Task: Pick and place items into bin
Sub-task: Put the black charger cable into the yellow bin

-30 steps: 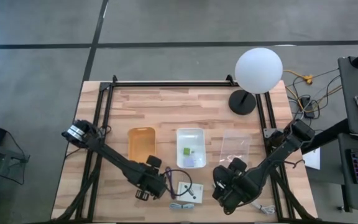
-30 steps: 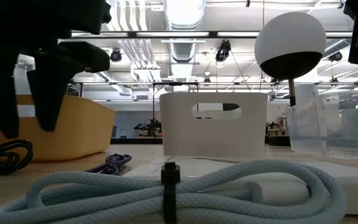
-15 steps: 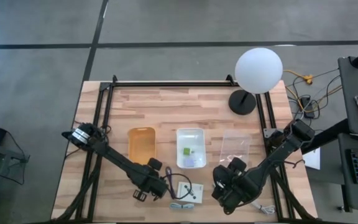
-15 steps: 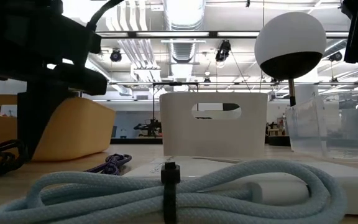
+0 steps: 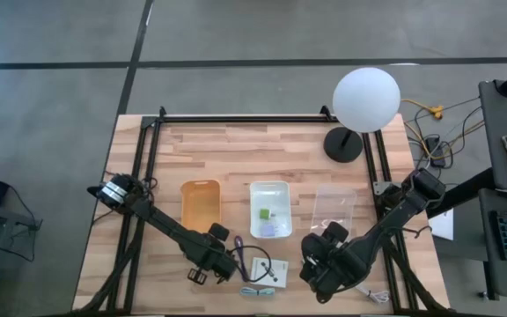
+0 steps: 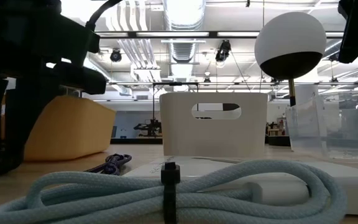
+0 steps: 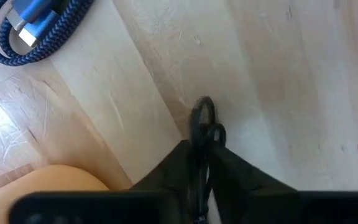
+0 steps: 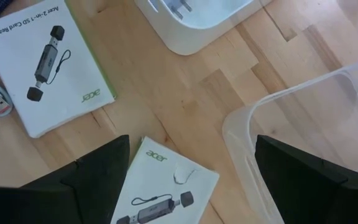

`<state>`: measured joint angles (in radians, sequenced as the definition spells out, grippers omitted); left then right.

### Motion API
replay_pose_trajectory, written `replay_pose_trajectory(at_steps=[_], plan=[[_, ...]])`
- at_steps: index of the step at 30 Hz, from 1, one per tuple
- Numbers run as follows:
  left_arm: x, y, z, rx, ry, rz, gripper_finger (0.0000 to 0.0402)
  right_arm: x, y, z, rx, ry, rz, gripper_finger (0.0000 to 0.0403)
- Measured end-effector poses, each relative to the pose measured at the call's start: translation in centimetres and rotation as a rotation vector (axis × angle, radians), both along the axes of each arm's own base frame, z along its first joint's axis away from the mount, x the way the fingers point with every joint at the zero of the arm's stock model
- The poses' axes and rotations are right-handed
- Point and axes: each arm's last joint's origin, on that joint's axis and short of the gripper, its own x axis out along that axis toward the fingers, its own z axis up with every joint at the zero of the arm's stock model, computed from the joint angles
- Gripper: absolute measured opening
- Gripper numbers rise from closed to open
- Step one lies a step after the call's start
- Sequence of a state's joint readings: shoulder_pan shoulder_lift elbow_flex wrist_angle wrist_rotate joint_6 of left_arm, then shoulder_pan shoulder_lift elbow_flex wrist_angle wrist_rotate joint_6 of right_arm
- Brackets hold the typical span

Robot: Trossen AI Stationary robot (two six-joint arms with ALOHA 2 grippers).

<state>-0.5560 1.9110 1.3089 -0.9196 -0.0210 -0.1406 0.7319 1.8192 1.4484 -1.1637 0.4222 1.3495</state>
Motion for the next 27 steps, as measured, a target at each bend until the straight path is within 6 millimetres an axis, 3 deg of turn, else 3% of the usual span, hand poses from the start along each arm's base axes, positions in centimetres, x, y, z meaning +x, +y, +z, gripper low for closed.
replay_pose_trajectory(at_steps=[7,11,14,21,27], plan=[[0.3,-0.2,1.3,-0.005,-0.005,0.02,0.001,0.0,0.0,-0.1,-0.003,0.004,0.001,0.0329],[0.7,-0.3,4.2,-0.056,-0.052,0.131,0.0007,0.0,0.0,-0.1,-0.007,0.007,0.011,0.0329],[0.6,0.2,6.6,-0.097,-0.076,0.315,0.0006,-0.1,0.0,-0.1,-0.008,0.009,0.016,0.0329],[-2.5,3.6,12.2,-0.205,-0.157,0.801,0.0005,-0.1,0.0,-0.1,-0.004,0.006,-0.001,0.0329],[-6.6,9.6,15.0,-0.206,-0.459,1.255,0.0005,0.1,-0.3,-0.1,-0.018,-0.007,-0.016,0.0329]])
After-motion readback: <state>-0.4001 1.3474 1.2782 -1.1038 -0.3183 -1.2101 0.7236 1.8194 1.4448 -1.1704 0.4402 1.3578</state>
